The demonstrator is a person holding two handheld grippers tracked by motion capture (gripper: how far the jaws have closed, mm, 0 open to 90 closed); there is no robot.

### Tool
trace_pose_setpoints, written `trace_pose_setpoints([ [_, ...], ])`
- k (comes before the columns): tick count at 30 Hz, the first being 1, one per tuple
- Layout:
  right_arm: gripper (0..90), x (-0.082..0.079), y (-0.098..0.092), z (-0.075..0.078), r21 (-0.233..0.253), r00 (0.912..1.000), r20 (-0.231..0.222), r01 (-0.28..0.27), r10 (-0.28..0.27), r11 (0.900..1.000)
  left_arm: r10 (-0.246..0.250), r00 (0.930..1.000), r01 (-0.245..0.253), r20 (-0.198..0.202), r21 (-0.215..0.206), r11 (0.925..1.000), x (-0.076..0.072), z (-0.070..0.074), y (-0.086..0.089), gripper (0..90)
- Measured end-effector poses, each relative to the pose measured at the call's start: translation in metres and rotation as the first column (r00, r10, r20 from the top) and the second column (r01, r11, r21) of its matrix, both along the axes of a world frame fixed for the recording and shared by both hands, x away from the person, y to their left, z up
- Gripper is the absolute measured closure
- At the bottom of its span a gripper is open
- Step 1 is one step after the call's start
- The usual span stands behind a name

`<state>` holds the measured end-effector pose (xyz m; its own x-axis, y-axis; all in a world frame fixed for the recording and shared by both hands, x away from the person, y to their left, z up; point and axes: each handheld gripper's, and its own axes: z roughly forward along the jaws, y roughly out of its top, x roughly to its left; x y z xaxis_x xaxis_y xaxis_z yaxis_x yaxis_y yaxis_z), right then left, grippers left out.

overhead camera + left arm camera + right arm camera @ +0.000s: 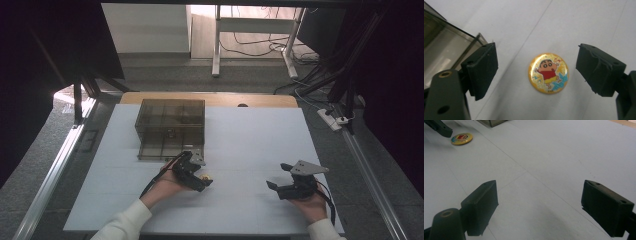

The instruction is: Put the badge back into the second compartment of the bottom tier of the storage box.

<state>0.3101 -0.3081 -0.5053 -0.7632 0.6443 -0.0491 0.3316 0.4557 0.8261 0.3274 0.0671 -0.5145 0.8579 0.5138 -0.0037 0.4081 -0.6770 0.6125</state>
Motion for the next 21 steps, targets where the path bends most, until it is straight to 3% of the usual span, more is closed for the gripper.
trace_pose_setpoints([
  [8,13.8,0.0001,0.0001,-0.0002,0.0,1.0,0.001,0.0,0.0,1.0,-0.046,0.9972,0.05,-0.059,0.057,0.9971,-0.0008,-0.0064,-0.0063,20.0],
  [17,13.8,0.0001,0.0006,-0.0008,0.0,1.0,-0.001,0.001,-0.001,1.0,-0.05,0.9966,0.055,-0.065,0.064,0.9964,-0.0001,-0.0078,-0.0063,22.2],
  [21,13.8,0.0001,0.0007,-0.0008,-0.004,1.0,-0.001,0.002,-0.002,1.0,-0.06,0.9959,0.065,-0.068,0.065,0.9958,-0.0009,-0.0082,-0.0071,30.7],
])
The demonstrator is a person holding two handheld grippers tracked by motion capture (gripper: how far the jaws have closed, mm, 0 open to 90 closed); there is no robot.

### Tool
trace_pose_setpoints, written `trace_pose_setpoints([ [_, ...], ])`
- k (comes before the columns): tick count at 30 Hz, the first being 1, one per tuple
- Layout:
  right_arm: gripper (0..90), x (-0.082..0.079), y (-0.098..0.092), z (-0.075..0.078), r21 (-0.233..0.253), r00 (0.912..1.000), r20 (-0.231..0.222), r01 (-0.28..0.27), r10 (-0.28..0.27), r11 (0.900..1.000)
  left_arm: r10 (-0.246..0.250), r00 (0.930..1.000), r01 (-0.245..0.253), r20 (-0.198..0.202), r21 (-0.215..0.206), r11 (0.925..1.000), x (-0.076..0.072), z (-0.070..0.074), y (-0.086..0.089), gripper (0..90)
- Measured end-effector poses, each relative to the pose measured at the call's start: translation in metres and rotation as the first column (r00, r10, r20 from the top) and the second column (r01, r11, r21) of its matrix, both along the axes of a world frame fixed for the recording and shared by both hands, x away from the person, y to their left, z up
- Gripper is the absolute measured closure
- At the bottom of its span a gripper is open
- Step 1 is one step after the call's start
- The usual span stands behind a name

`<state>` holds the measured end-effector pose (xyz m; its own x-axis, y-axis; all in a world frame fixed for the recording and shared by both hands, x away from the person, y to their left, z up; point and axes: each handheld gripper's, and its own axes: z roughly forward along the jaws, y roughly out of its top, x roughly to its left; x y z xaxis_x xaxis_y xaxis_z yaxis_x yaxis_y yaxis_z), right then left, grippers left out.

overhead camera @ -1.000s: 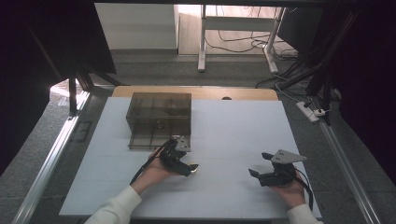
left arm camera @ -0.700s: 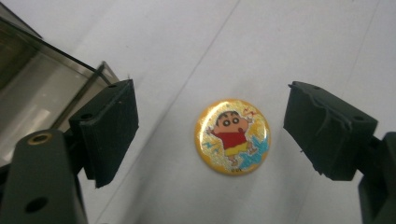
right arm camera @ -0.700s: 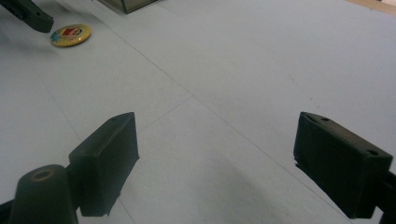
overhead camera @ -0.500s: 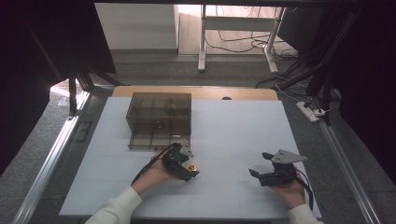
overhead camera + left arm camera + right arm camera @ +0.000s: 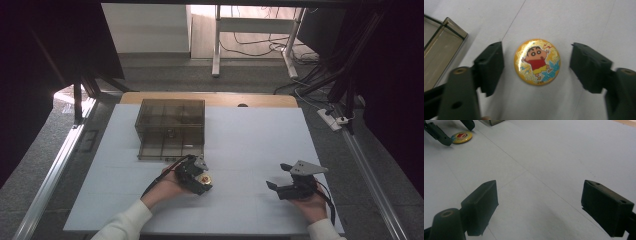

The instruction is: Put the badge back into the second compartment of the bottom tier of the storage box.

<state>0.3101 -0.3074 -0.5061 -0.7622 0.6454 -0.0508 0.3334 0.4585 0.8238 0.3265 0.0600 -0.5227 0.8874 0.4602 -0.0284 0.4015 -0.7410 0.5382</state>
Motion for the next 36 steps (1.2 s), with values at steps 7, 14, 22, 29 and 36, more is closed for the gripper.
trace_pose_setpoints([
  [7,13.9,0.0,0.0,0.0,-0.001,1.0,0.001,0.0,0.0,1.0,-0.005,1.0,0.005,0.002,0.0,1.0,-0.001,0.0,0.0,37.5],
  [14,14.0,0.0,0.0,0.0,-0.001,1.0,0.002,0.001,-0.001,1.0,-0.004,1.0,0.004,0.007,-0.003,1.0,-0.003,0.001,0.0,46.2],
  [22,14.0,0.0,0.0,0.0,-0.007,1.0,0.002,-0.002,0.002,1.0,-0.003,0.9999,0.003,0.016,0.005,1.0,-0.004,0.002,0.0,46.4],
  [29,14.0,0.0,0.0,0.0,-0.006,1.0,0.001,0.0,0.0,1.0,0.001,0.9993,-0.001,0.036,-0.006,1.0,-0.005,0.005,0.002,46.4],
  [36,14.1,0.0,0.0,0.0,-0.005,1.0,0.001,-0.001,0.001,1.0,-0.007,0.999,0.008,0.043,-0.035,0.9993,-0.007,0.012,0.006,46.4],
])
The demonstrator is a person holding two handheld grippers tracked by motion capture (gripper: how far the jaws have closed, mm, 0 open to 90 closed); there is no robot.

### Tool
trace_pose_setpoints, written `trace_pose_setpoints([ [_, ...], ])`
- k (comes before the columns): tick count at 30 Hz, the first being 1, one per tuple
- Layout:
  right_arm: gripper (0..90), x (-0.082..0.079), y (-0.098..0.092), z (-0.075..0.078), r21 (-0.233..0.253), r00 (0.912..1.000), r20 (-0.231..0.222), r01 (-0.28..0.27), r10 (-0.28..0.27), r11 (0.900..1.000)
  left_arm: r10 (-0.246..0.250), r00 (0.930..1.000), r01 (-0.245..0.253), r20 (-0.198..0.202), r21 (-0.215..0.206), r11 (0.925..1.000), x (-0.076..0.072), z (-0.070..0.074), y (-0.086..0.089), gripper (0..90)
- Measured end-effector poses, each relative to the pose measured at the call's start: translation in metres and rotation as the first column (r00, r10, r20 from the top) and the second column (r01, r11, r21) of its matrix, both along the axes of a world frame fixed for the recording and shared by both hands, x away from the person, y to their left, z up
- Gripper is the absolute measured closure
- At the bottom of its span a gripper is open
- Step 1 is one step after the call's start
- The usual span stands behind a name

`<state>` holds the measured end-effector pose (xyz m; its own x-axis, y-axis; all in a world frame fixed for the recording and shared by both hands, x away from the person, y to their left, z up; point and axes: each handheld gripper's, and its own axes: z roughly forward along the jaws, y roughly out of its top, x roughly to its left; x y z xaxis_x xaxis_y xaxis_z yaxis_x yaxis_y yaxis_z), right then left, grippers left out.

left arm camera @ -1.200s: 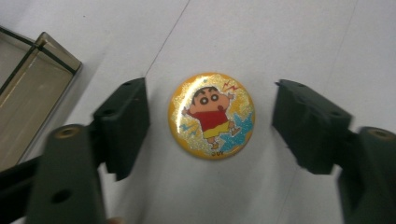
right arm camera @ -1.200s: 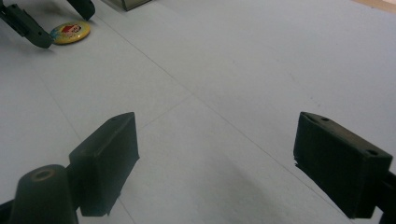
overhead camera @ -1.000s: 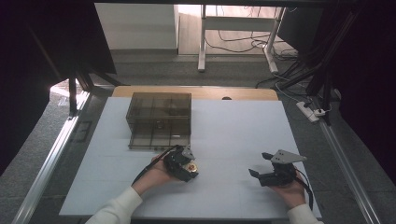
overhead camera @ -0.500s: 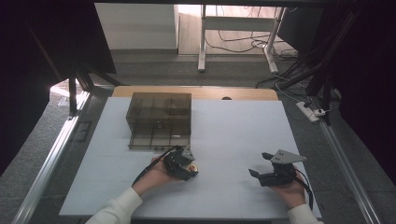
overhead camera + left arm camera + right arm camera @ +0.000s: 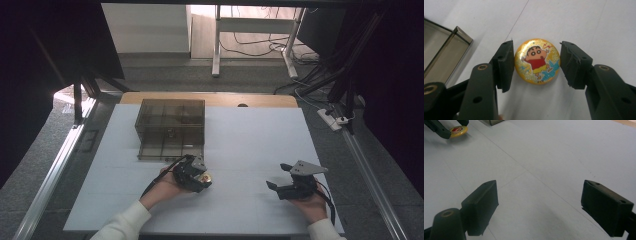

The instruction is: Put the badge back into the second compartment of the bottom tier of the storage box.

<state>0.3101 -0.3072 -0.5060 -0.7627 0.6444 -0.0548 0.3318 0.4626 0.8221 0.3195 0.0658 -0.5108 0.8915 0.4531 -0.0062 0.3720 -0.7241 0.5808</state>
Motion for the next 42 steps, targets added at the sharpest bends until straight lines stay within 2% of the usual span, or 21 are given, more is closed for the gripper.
trace_pose_setpoints([
  [6,14.1,0.0,0.0,0.0,0.005,1.0,0.003,0.002,-0.002,1.0,0.01,0.9999,-0.01,0.014,-0.02,0.9998,0.0,0.004,0.003,46.3],
  [18,14.4,0.0,0.0,0.001,0.007,1.0,0.008,-0.002,0.002,1.0,0.039,0.9987,-0.037,0.031,-0.09,0.9953,-0.002,0.017,0.012,46.3],
  [27,14.4,0.0,0.0,0.001,0.008,1.0,0.007,-0.003,0.003,1.0,0.053,0.9977,-0.048,0.042,-0.111,0.9926,-0.001,0.023,0.017,46.3],
  [42,14.4,0.0,0.001,0.0,0.003,1.0,0.007,-0.004,0.004,1.0,0.126,0.9894,-0.111,0.071,-0.194,0.9747,0.002,0.037,0.039,46.3],
])
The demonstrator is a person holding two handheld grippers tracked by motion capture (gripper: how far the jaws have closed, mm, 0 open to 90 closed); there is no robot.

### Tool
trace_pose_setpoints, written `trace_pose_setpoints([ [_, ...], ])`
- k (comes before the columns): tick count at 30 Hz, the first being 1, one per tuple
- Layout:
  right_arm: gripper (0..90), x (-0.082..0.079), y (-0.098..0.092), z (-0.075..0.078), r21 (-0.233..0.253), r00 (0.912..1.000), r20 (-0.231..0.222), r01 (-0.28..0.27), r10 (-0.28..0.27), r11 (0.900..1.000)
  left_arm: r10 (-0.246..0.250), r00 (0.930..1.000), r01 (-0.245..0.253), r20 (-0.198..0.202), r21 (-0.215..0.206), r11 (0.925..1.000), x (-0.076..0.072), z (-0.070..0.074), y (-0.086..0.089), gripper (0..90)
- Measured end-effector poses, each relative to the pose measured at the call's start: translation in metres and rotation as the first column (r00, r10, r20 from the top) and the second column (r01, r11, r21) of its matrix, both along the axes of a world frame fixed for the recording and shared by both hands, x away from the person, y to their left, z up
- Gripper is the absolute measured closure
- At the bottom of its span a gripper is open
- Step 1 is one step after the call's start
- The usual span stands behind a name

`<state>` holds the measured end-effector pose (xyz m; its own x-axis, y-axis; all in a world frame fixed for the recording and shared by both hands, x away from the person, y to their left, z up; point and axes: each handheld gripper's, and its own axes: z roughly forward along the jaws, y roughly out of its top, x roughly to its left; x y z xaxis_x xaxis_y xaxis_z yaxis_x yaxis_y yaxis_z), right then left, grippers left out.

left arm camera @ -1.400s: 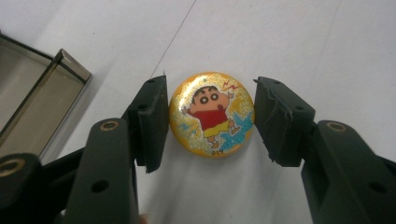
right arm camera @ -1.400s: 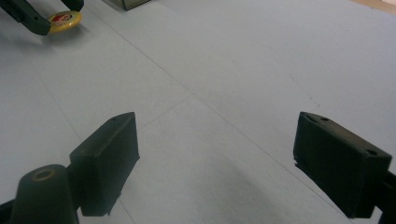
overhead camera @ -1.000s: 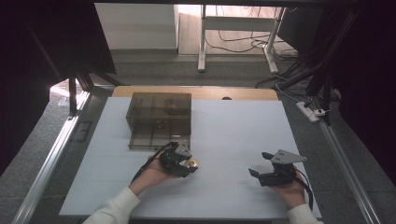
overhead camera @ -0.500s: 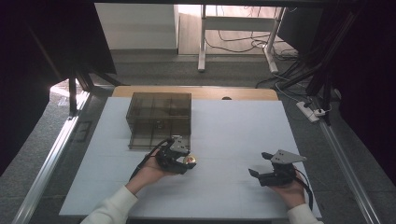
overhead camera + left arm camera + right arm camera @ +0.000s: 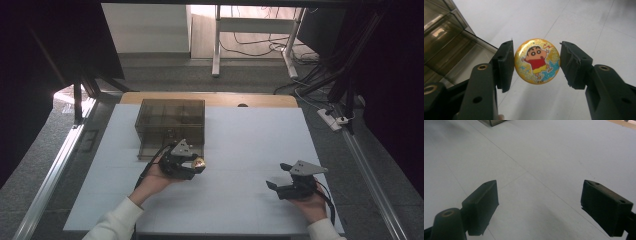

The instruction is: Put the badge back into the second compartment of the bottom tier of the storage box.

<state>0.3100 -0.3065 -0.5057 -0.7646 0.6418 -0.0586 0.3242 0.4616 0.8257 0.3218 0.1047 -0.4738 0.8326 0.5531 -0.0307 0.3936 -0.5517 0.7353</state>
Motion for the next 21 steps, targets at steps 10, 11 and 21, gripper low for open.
trace_pose_setpoints([
  [10,14.4,0.0,0.0,0.0,0.0,1.0,0.0,0.001,-0.001,1.0,0.033,0.9992,-0.032,0.021,-0.02,0.9993,0.002,0.007,0.012,46.3],
  [11,14.4,0.0,0.0,0.0,0.0,1.0,0.0,0.001,-0.001,1.0,0.038,0.999,-0.037,0.024,-0.024,0.999,0.002,0.008,0.013,46.3],
  [21,14.4,0.0,0.0,0.0,-0.004,1.0,0.0,0.002,-0.002,1.0,0.077,0.9962,-0.075,0.041,-0.046,0.9961,0.004,0.014,0.026,46.3],
])
